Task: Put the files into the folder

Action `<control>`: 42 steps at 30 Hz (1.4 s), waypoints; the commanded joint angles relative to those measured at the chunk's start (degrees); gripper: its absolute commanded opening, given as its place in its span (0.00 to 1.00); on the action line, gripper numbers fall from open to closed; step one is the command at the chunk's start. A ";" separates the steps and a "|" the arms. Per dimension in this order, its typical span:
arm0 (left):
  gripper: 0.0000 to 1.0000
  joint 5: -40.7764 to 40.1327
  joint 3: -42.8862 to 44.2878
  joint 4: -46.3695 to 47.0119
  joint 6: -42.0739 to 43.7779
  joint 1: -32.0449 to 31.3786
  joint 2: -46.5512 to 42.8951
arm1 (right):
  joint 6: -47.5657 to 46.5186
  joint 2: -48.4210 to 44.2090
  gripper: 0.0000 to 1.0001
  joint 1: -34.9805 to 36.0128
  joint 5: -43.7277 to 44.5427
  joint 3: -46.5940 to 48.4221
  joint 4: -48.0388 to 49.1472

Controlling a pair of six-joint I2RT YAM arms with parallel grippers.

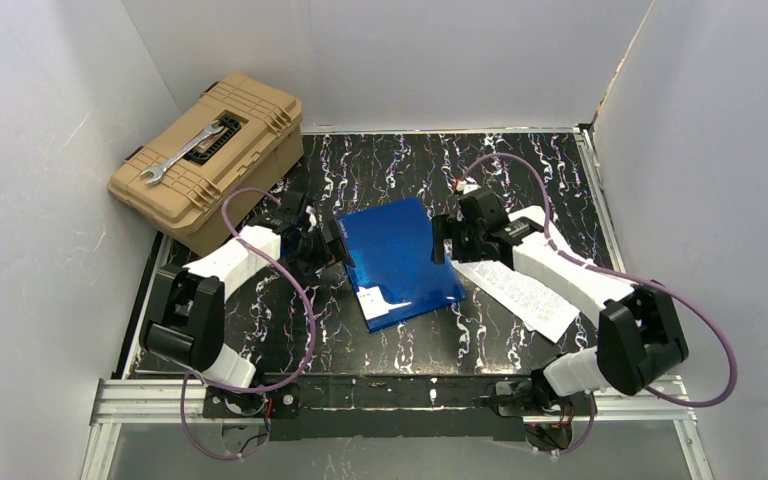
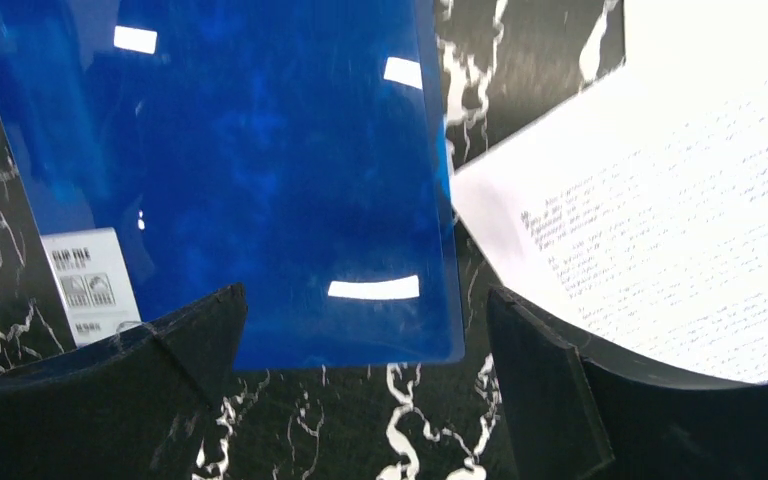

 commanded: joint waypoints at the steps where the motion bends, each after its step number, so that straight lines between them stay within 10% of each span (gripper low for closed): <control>1: 0.98 4.01 -4.49 2.92 -1.04 -1.30 -2.40 | -1.81 4.75 0.99 0.04 3.01 8.37 -0.67; 19: 0.98 4.43 -5.12 10.07 -2.79 -4.88 5.90 | -3.53 26.37 0.99 -4.94 -7.92 19.33 4.40; 42: 0.98 0.66 0.97 6.16 -0.80 -4.88 11.18 | -1.04 25.53 0.99 -4.94 -19.28 -0.68 16.88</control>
